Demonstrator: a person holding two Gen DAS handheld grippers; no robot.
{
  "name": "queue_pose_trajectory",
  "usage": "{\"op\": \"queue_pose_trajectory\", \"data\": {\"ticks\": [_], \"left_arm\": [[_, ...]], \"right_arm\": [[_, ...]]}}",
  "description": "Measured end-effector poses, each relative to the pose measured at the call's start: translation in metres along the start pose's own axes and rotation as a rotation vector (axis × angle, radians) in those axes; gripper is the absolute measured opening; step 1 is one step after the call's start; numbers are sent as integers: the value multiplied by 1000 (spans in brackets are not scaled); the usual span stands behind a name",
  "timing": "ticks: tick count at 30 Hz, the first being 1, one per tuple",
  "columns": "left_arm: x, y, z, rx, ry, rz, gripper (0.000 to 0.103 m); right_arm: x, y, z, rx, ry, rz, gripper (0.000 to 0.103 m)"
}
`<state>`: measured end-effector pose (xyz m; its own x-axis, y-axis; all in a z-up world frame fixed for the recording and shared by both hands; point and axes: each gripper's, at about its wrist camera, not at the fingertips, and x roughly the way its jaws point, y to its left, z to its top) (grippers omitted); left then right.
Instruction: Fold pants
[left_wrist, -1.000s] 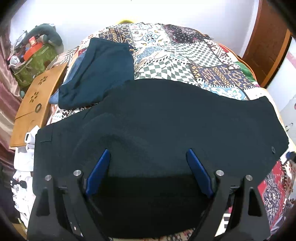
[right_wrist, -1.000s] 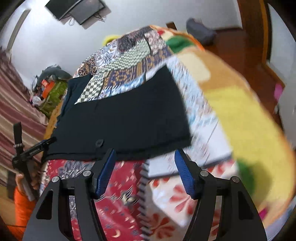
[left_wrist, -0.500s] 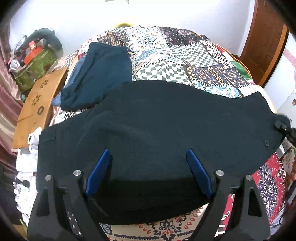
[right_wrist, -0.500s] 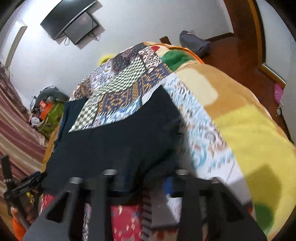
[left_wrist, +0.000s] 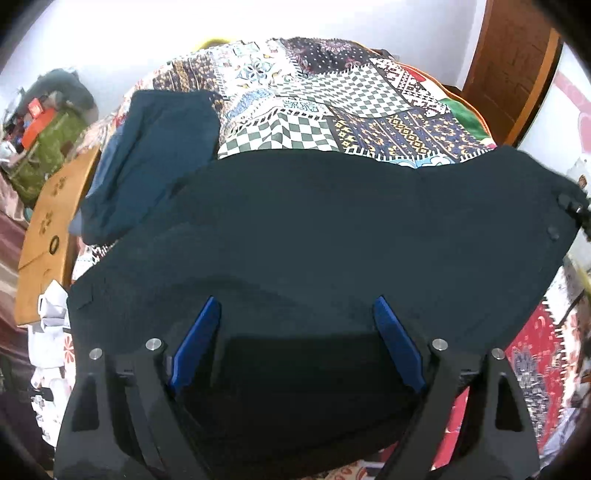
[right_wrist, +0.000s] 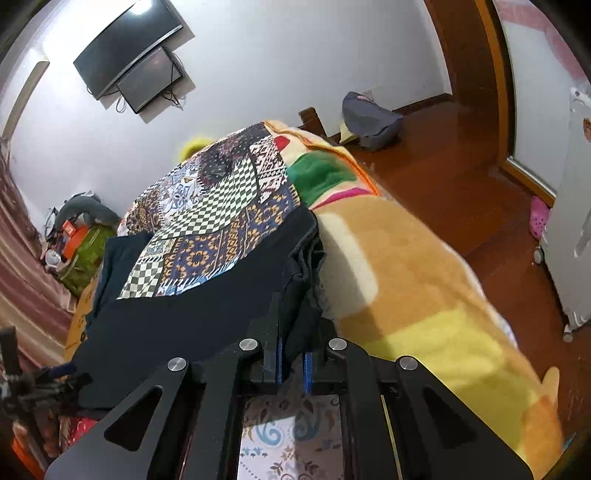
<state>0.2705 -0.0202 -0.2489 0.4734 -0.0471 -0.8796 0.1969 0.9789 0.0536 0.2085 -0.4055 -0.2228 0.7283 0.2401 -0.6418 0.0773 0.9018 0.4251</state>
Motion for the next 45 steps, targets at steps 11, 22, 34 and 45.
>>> {"op": "queue_pose_trajectory", "data": {"ticks": [11,22,34,45], "left_arm": [[-25,27,-22,-49,-41,16,89],[-69,93,-51,-229,-130,45,88],[-86,132,-84,-326,-139,88,88],[-87,132,-85,-321,-125,84,88]], "right_arm": [[-24,76,35,-125,-112,136,7],[-5,190,48,-260,-144,289,6],[73,296,-23,-420,119,418,6],[109,303,-101,-576,416,395,21]]}}
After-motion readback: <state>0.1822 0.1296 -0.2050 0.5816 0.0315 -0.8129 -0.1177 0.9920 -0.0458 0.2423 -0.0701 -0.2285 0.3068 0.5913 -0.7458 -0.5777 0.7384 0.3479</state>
